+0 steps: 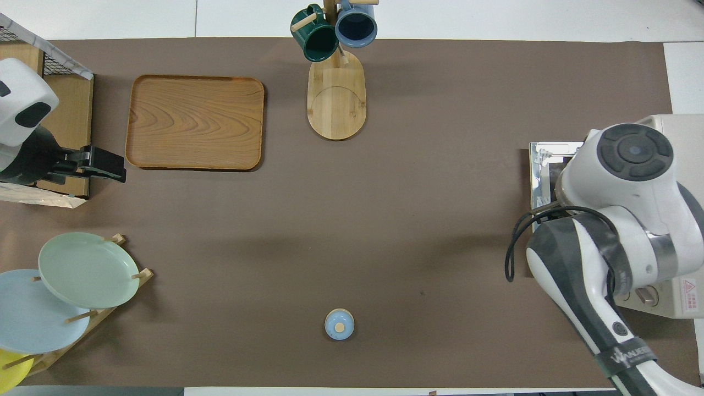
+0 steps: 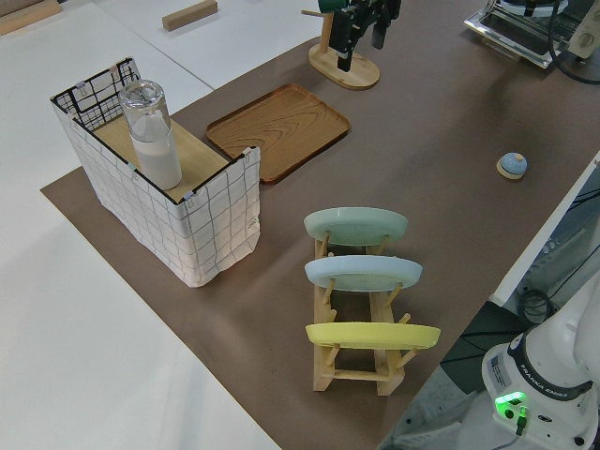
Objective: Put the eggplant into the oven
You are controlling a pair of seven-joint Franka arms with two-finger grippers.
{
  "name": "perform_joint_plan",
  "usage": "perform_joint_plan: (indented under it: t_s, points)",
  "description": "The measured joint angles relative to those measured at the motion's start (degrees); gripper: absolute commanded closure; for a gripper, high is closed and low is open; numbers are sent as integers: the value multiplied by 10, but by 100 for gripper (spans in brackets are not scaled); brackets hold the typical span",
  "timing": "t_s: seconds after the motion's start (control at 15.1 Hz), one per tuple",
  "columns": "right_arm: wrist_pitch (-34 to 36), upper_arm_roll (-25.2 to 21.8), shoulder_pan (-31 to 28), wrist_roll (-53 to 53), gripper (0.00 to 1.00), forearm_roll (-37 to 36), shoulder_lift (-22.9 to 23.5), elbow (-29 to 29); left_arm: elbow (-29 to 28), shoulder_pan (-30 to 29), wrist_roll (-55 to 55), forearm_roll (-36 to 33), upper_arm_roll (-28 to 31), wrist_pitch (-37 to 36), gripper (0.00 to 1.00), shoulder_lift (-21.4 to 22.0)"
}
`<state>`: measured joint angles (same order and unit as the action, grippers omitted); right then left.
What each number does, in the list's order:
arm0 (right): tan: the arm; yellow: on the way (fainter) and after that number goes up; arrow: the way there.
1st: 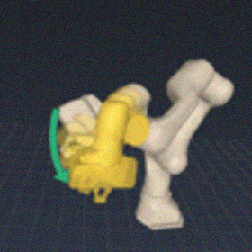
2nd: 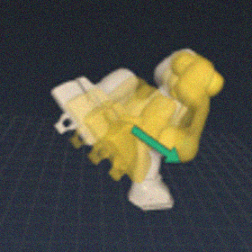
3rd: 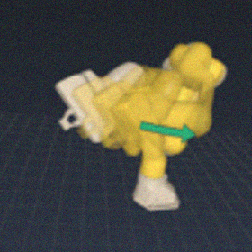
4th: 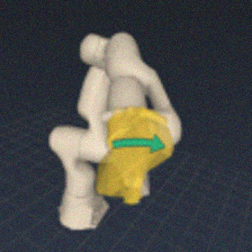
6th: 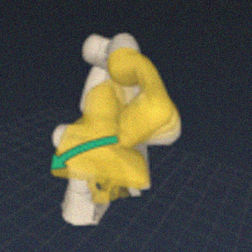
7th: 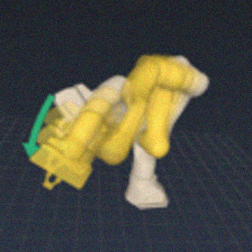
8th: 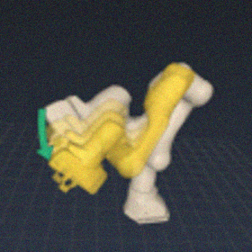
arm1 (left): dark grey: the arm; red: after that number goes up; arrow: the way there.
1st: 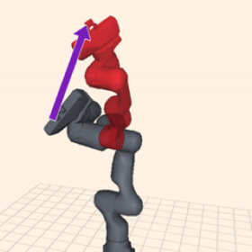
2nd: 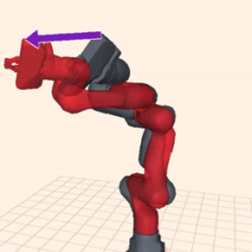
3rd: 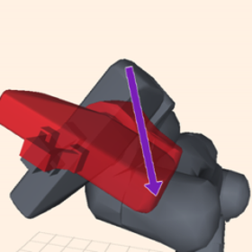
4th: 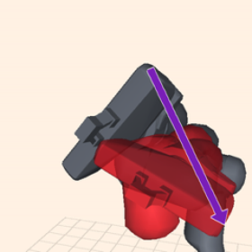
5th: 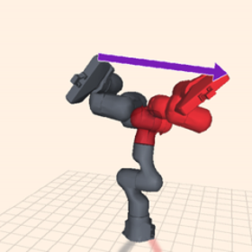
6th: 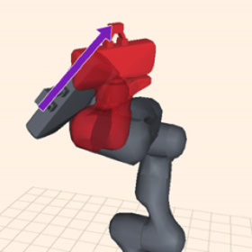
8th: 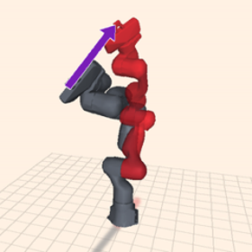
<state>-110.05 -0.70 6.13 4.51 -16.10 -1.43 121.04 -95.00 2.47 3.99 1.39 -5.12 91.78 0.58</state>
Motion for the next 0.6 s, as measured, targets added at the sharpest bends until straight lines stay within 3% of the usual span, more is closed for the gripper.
perform_joint_plan:
  t_s: [0.33, 0.6]
  points:
    - [-67, 0, -57, 72, 100, 0, -5, 44, 0, -1, 1, 0, 1, 0, 0, 0]
    - [-122, 0, -71, 81, 100, 0, -21, 91, 0, -2, 1, 0, 2, 1, 0, 0]
